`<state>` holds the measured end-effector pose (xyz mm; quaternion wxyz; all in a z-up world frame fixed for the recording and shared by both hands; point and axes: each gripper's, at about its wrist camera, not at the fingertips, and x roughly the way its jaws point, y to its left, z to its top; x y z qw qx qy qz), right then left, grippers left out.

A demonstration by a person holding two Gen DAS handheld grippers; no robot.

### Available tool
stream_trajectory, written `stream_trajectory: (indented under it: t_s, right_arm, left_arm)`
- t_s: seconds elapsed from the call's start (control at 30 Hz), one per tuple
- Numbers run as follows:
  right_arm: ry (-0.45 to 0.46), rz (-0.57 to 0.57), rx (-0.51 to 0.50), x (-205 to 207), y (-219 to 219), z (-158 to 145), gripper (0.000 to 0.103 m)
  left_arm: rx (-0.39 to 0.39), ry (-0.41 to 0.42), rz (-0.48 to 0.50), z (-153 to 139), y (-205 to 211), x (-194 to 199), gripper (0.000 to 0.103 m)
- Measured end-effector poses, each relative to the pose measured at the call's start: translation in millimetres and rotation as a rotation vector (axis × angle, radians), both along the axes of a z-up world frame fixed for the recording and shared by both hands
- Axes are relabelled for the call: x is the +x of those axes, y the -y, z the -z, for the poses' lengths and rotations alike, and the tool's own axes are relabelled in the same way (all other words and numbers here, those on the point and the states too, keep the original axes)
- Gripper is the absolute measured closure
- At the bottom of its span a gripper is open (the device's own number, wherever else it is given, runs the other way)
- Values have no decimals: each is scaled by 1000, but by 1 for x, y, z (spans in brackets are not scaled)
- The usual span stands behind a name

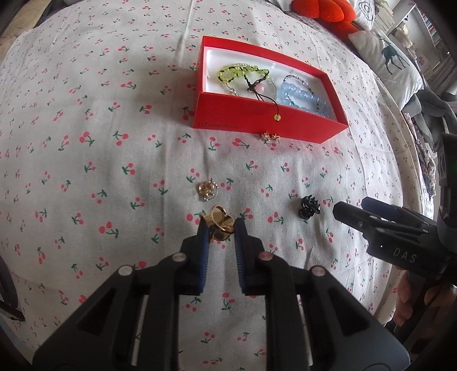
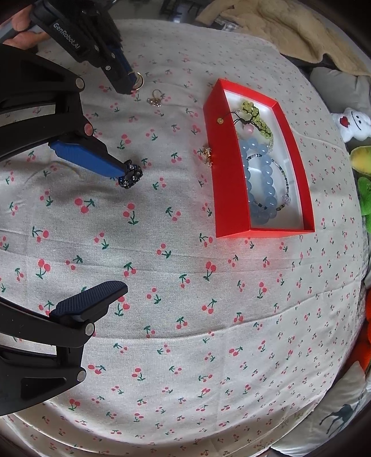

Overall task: Organize jewelry
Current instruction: 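Grasp the black flower ring with the right tool while the left tool holds the gold ring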

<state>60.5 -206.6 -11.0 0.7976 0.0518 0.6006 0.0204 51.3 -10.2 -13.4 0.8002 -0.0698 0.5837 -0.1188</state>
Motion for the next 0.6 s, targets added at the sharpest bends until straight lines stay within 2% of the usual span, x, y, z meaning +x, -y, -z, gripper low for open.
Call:
stream_trajectory:
  t_s: [0.33, 0.47, 0.6]
  right_arm:
    - [-60, -2, 108, 15, -30, 21, 27]
    - [-43, -13, 63, 19, -47, 23, 29]
    - [-47, -51, 37, 25, -67, 27, 39]
  left_arm:
    - [7, 1, -28, 0, -15, -2, 84]
    - [19, -7, -36, 2, -20, -3, 84]
    - [22, -11, -46, 4, -28, -2, 84]
